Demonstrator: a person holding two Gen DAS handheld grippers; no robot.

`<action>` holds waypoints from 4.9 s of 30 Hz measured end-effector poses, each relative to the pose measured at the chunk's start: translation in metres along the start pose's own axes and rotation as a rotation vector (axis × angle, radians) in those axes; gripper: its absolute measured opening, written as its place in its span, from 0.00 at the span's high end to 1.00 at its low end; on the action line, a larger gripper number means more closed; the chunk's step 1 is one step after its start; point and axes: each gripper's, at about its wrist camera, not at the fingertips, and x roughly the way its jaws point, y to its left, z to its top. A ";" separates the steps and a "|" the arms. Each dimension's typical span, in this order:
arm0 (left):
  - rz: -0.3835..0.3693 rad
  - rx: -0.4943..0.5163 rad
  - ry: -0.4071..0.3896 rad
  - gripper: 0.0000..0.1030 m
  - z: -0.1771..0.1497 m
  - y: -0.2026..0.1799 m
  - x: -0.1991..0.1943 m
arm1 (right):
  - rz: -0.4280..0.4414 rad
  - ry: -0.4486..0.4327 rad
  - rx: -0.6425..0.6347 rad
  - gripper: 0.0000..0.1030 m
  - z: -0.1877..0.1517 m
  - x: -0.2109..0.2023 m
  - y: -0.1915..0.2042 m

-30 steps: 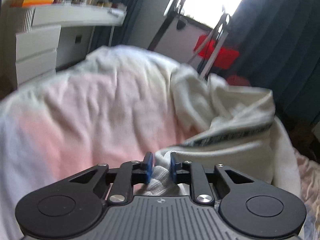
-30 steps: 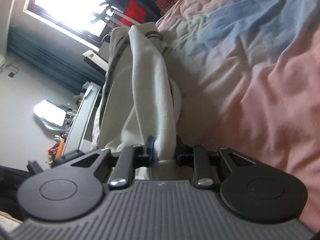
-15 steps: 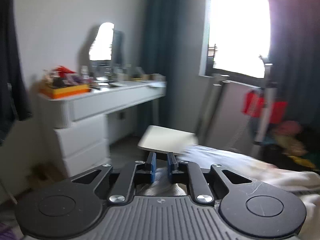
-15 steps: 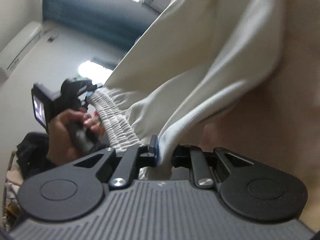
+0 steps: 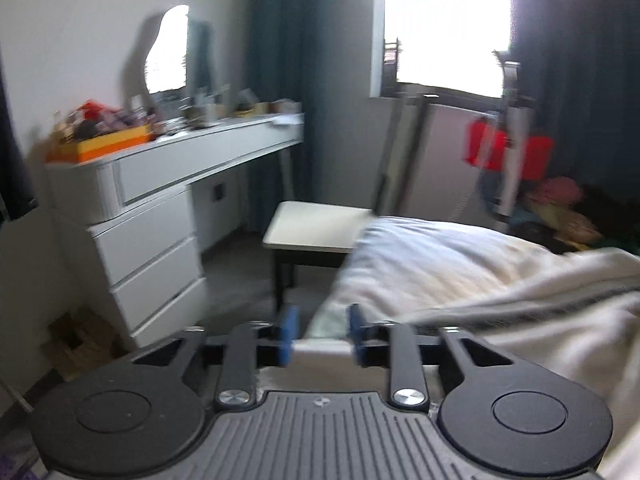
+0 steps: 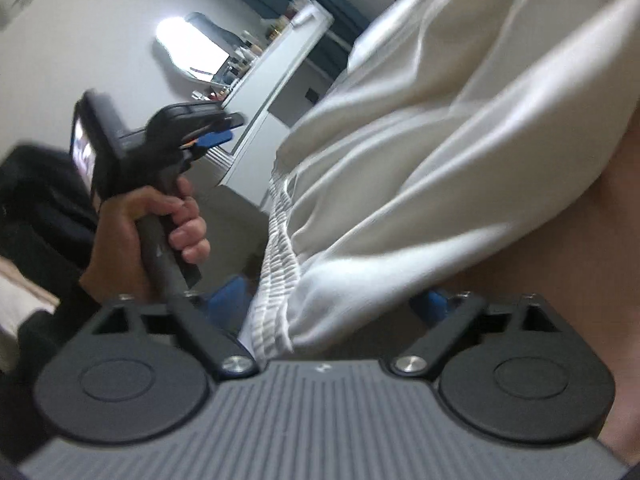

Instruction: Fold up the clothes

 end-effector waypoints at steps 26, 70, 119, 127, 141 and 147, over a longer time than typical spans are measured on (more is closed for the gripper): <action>-0.359 0.211 0.020 0.14 -0.087 -0.351 -0.038 | -0.481 -0.462 -0.140 0.12 0.005 -0.281 -0.125; -0.268 -0.303 0.114 0.95 -0.106 -0.168 -0.081 | -0.360 -0.418 0.035 0.23 0.032 -0.222 -0.145; -0.651 -0.008 0.288 0.89 -0.174 -0.266 -0.083 | -0.377 -0.431 0.536 0.89 0.006 -0.348 -0.254; -0.593 -0.037 0.318 0.89 -0.169 -0.259 -0.079 | -0.216 -0.503 0.674 0.27 0.004 -0.351 -0.294; -0.521 0.074 0.313 0.88 -0.183 -0.279 -0.065 | -0.303 -0.596 0.767 0.60 0.026 -0.346 -0.373; -0.519 0.088 0.310 0.88 -0.181 -0.284 -0.064 | -0.365 -0.604 0.745 0.90 0.027 -0.343 -0.382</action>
